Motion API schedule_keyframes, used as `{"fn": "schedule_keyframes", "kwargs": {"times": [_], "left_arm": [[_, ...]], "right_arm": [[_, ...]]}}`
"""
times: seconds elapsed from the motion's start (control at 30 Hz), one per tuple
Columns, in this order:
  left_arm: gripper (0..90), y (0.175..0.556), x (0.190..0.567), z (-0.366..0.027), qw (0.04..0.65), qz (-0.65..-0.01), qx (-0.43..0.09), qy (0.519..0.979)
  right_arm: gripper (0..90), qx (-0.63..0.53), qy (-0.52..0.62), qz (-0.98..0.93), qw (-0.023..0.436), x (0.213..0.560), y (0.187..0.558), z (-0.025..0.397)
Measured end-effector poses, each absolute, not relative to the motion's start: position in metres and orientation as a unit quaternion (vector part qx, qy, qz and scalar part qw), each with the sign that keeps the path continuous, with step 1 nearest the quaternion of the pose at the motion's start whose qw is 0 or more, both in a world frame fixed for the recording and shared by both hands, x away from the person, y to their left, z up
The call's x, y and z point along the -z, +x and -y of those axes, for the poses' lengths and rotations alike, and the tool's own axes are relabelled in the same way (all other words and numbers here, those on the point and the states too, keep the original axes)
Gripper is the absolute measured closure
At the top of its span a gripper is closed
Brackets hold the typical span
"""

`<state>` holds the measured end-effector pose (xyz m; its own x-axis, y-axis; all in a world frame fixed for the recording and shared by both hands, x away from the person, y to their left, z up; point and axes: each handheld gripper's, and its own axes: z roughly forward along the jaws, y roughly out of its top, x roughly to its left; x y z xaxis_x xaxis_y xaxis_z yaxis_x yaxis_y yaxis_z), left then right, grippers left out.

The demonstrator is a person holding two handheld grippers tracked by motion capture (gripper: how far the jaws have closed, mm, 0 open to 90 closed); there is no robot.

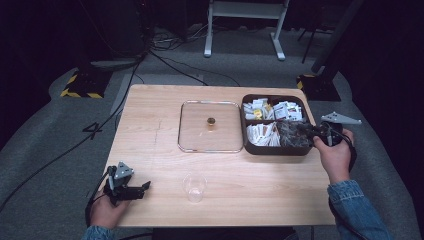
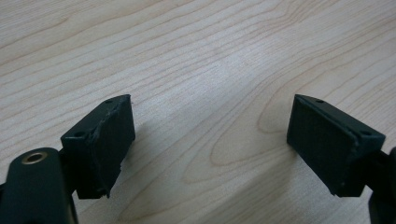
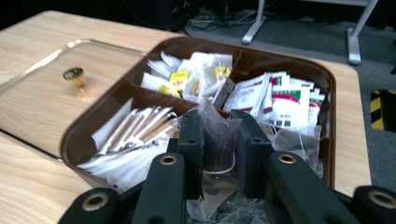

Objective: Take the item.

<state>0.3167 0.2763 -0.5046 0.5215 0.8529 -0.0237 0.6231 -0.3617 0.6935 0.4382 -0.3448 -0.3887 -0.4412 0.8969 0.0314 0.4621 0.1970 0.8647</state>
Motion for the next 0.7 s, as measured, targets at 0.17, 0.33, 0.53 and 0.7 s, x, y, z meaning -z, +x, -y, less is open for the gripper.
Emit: {"fn": "schedule_keyframes", "kwargs": {"times": [0.17,0.33,0.53,0.7], "left_arm": [[15.6,0.317,0.505,-0.276,0.331,-0.457,-0.174,0.807],[15.6,0.317,0.505,-0.276,0.331,-0.457,-0.174,0.807],[15.6,0.317,0.505,-0.276,0.331,-0.457,-0.174,0.807],[15.6,0.317,0.505,-0.276,0.331,-0.457,-0.174,0.807]], "right_arm": [[75.2,-0.444,0.459,-0.724,0.259,0.378,0.43,0.343],[75.2,-0.449,0.454,-0.723,0.264,0.369,0.423,0.339],[75.3,-0.456,0.454,-0.716,0.269,0.361,0.416,0.335],[75.3,-0.462,0.454,-0.714,0.266,0.358,0.41,0.33]]}}
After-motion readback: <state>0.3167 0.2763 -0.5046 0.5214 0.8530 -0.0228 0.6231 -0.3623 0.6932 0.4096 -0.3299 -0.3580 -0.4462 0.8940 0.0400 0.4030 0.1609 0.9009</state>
